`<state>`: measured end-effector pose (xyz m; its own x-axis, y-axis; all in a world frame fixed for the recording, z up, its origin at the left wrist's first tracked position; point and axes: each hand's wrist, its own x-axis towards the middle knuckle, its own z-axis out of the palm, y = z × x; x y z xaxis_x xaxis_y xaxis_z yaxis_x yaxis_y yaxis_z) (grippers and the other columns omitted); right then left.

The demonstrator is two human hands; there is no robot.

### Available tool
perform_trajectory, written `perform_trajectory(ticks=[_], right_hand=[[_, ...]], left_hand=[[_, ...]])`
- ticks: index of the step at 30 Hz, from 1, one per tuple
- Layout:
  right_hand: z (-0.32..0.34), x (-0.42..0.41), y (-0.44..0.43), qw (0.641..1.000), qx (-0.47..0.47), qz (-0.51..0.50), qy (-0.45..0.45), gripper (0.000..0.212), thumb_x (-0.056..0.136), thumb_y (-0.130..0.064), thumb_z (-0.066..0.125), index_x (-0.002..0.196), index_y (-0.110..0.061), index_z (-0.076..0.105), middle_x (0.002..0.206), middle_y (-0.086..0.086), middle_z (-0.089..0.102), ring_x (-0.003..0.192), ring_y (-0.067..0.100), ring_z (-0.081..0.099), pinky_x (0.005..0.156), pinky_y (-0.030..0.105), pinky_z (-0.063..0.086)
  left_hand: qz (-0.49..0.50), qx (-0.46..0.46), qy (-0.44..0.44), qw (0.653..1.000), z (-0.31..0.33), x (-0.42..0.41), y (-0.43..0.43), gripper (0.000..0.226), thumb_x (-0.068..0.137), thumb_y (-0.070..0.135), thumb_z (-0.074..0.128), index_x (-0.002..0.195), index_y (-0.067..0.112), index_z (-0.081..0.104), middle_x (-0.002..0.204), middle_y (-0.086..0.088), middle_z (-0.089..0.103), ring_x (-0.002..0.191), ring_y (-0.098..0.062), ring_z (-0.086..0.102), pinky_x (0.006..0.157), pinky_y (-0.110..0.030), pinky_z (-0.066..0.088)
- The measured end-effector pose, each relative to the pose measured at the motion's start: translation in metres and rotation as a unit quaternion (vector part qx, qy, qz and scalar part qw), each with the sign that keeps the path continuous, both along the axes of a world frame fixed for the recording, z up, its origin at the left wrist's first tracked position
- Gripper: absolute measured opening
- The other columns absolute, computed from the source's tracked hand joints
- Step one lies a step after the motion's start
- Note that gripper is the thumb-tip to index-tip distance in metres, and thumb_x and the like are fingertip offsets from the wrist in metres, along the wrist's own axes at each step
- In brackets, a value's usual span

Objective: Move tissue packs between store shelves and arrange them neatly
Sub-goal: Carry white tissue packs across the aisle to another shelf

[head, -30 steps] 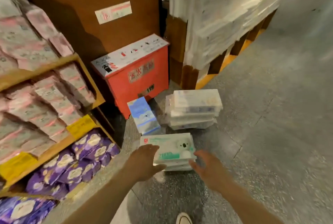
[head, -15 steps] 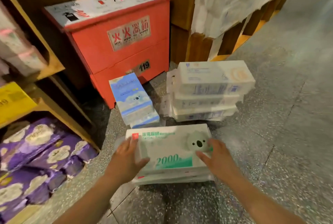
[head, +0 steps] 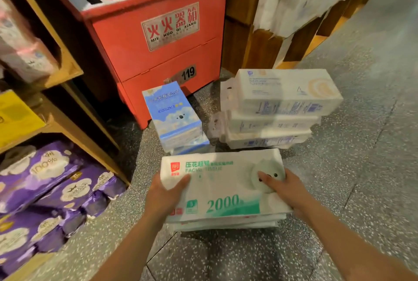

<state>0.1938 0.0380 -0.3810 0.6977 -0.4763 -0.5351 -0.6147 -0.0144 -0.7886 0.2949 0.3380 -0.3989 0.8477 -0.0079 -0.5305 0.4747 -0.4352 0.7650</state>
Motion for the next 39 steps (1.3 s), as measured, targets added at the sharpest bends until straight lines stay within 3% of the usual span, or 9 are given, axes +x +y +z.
perform_trajectory(ticks=[6,12,18,21,24,28,32,35,39], right_hand=[[0.162,-0.021,-0.004,0.997,-0.051,-0.023,-0.056,0.064,0.077,-0.047,0.081,0.131,-0.022,0.057,0.117,-0.001,0.069,0.101,0.022,0.069,0.082,0.044,0.061],[0.375,-0.049,-0.024,0.991,-0.058,-0.075,-0.095,0.056,0.078,-0.046,0.081,0.124,-0.02,0.061,0.112,-0.002,0.071,0.095,0.017,0.07,0.074,0.033,0.058],[0.575,-0.108,-0.018,0.982,-0.082,-0.121,-0.12,0.041,0.08,-0.047,0.08,0.113,-0.027,0.067,0.103,-0.005,0.076,0.088,0.015,0.073,0.072,0.035,0.06],[0.664,-0.151,-0.002,0.974,-0.08,-0.156,-0.142,0.027,0.079,-0.045,0.082,0.099,-0.033,0.068,0.091,-0.012,0.078,0.085,0.012,0.075,0.075,0.038,0.061],[0.734,-0.2,0.022,0.959,-0.108,-0.199,-0.169,0.024,0.081,-0.042,0.08,0.099,-0.033,0.068,0.092,-0.017,0.076,0.083,0.004,0.073,0.07,0.026,0.058],[0.805,-0.277,0.062,0.933,-0.127,-0.274,-0.196,0.012,0.088,-0.029,0.077,0.095,-0.029,0.068,0.084,-0.02,0.075,0.07,-0.005,0.071,0.054,0.013,0.053],[0.84,-0.362,0.102,0.903,-0.149,-0.354,-0.192,0.026,0.084,-0.039,0.079,0.104,-0.025,0.068,0.092,-0.015,0.076,0.072,-0.003,0.072,0.054,0.014,0.052],[0.855,-0.428,0.132,0.872,-0.18,-0.418,-0.181,0.03,0.084,-0.042,0.079,0.105,-0.023,0.07,0.088,-0.017,0.077,0.077,-0.002,0.072,0.062,0.016,0.053],[0.86,-0.523,0.181,0.819,-0.194,-0.512,-0.172,0.025,0.084,-0.033,0.08,0.103,-0.019,0.074,0.091,-0.01,0.079,0.081,0.006,0.075,0.064,0.018,0.055]], left_hand=[[-0.007,-0.03,-0.052,0.998,0.163,-0.004,-0.009,0.027,0.085,0.044,0.076,0.106,0.032,0.064,0.087,0.01,0.078,0.068,-0.011,0.075,0.063,-0.04,0.063],[-0.056,-0.067,-0.09,0.992,0.375,0.005,-0.036,0.045,0.076,0.057,0.078,0.115,0.039,0.064,0.098,0.008,0.076,0.082,-0.018,0.076,0.069,-0.049,0.063],[-0.14,-0.087,-0.13,0.978,0.577,-0.025,-0.053,0.039,0.085,0.041,0.077,0.118,0.033,0.059,0.1,0.006,0.075,0.085,-0.016,0.074,0.062,-0.03,0.058],[-0.204,-0.113,-0.141,0.962,0.658,-0.042,-0.05,0.042,0.084,0.044,0.077,0.12,0.035,0.059,0.103,0.008,0.076,0.09,-0.018,0.075,0.067,-0.039,0.062],[-0.24,-0.157,-0.152,0.946,0.723,-0.065,-0.052,0.044,0.082,0.046,0.079,0.121,0.04,0.059,0.106,0.01,0.075,0.09,-0.016,0.075,0.069,-0.042,0.063],[-0.306,-0.215,-0.157,0.914,0.795,-0.113,-0.053,0.044,0.085,0.038,0.078,0.125,0.037,0.06,0.107,0.012,0.075,0.091,-0.01,0.074,0.064,-0.029,0.059],[-0.404,-0.257,-0.134,0.868,0.838,-0.164,-0.053,0.041,0.087,0.022,0.078,0.124,0.031,0.062,0.112,0.008,0.075,0.097,-0.014,0.074,0.078,-0.038,0.061],[-0.466,-0.264,-0.105,0.838,0.858,-0.209,-0.062,0.044,0.083,0.032,0.082,0.122,0.033,0.062,0.112,0.007,0.076,0.097,-0.017,0.074,0.082,-0.046,0.061],[-0.557,-0.28,-0.095,0.776,0.87,-0.294,-0.08,0.029,0.087,0.029,0.076,0.114,0.033,0.068,0.104,0.01,0.077,0.09,-0.013,0.075,0.069,-0.033,0.062]])
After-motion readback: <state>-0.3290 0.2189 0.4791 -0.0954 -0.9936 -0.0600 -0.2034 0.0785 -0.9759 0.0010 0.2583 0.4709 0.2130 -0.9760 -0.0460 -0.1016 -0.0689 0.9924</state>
